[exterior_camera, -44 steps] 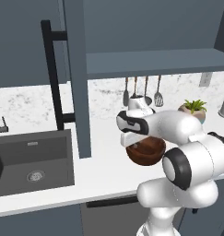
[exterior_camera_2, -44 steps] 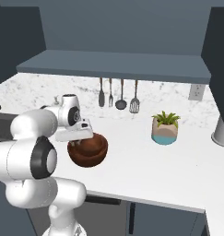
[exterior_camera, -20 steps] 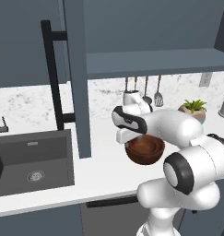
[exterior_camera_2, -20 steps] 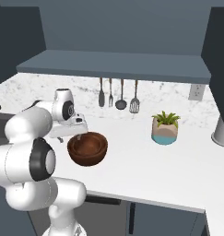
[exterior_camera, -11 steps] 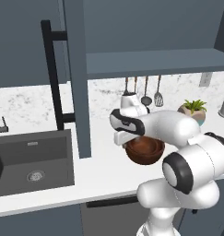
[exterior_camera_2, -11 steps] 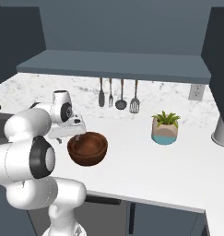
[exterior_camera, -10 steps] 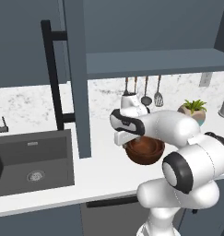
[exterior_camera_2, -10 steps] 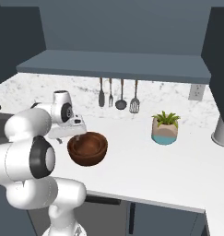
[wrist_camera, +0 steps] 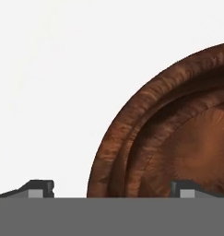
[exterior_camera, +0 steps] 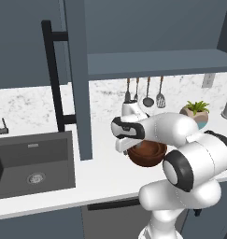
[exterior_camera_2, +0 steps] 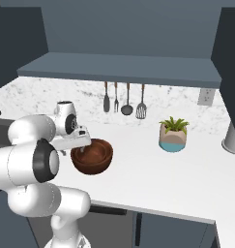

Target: Pick up the bowls on the counter and stack them on top of one another in the open cabinet. Place the smaller bowl on top of the larger bowl.

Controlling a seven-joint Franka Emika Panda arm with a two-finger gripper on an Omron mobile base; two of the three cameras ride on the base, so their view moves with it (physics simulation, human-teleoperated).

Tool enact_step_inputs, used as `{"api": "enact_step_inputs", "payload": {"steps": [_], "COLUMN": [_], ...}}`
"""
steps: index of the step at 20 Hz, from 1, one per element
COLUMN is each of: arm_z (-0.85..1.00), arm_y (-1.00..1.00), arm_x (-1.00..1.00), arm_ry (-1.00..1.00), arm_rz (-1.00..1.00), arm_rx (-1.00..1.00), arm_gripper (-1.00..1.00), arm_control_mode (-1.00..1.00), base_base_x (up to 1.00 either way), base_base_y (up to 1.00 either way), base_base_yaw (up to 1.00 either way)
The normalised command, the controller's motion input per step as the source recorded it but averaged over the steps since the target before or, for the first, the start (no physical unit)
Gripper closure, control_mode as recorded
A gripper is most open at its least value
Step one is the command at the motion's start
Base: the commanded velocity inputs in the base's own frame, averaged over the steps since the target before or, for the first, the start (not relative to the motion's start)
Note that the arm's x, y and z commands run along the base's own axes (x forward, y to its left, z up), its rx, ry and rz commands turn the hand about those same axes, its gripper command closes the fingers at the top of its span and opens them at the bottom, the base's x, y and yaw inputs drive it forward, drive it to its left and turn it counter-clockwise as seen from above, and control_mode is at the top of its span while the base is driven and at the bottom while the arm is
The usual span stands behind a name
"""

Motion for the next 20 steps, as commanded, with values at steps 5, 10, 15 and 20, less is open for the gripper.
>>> {"api": "enact_step_inputs", "payload": {"steps": [5,10,15,20], "arm_z": [-0.23,-0.3,-0.19,-0.02], "arm_y": [0.0,0.0,0.0,0.0], "arm_x": [0.0,0.0,0.0,-0.03], "arm_ry": [0.0,0.0,-0.05,-0.02], "arm_rz": [0.05,0.06,0.08,0.08], "arm_rx": [0.0,0.0,0.0,0.0], "arm_gripper": [-1.0,1.0,1.0,1.0], "arm_control_mode": [-1.0,-1.0,-1.0,-1.0], "base_base_x": [0.0,0.0,0.0,0.0], "base_base_y": [0.0,0.0,0.0,0.0], "base_base_yaw": [0.0,0.0,0.0,0.0]}}
